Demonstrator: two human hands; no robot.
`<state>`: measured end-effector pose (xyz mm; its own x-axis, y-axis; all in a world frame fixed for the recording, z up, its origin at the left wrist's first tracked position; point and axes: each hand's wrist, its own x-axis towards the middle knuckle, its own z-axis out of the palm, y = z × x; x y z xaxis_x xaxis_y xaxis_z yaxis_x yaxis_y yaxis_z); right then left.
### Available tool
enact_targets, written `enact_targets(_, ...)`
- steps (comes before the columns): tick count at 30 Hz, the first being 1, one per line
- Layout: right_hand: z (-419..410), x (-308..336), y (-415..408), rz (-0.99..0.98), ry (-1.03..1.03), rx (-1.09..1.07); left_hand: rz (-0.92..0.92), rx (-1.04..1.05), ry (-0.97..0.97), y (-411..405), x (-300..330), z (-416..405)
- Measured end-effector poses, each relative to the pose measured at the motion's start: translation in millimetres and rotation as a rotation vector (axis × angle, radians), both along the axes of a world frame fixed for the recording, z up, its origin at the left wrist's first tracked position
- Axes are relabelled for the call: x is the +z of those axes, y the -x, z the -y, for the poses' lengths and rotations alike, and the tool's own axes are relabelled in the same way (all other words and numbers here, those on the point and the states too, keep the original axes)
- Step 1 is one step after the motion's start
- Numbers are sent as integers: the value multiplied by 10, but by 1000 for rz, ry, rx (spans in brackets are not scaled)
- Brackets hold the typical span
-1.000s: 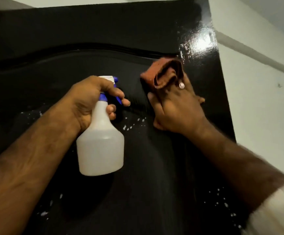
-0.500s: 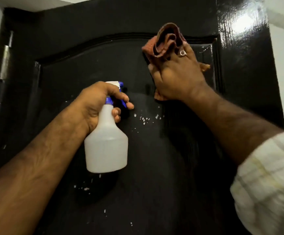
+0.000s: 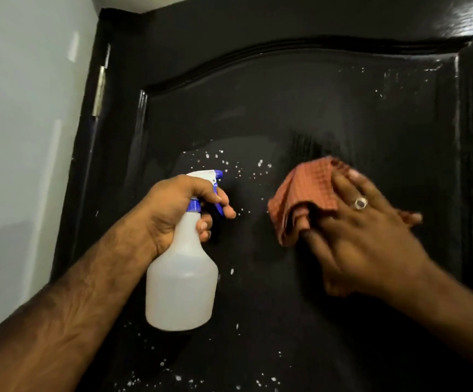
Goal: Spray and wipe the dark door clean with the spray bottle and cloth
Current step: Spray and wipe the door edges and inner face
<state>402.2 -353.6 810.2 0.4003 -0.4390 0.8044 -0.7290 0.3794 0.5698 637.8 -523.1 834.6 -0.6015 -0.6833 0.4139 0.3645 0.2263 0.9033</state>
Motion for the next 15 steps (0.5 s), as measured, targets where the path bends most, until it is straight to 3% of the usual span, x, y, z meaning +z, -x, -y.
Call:
enact_targets(4,361,1019,-201,69,192,-26,-28,96,41,-116,204,40)
enact_targets(7,833,1493,-480,62,152,-117,-88,148,42,-198,362,59)
enact_targets(11,1159,1307,-716,-3,40,-78,-114,177,36,-320,323,114)
enact_targets(15,942,693,-662,-80,-102,-65,-14,183,-19,-419,-9,189)
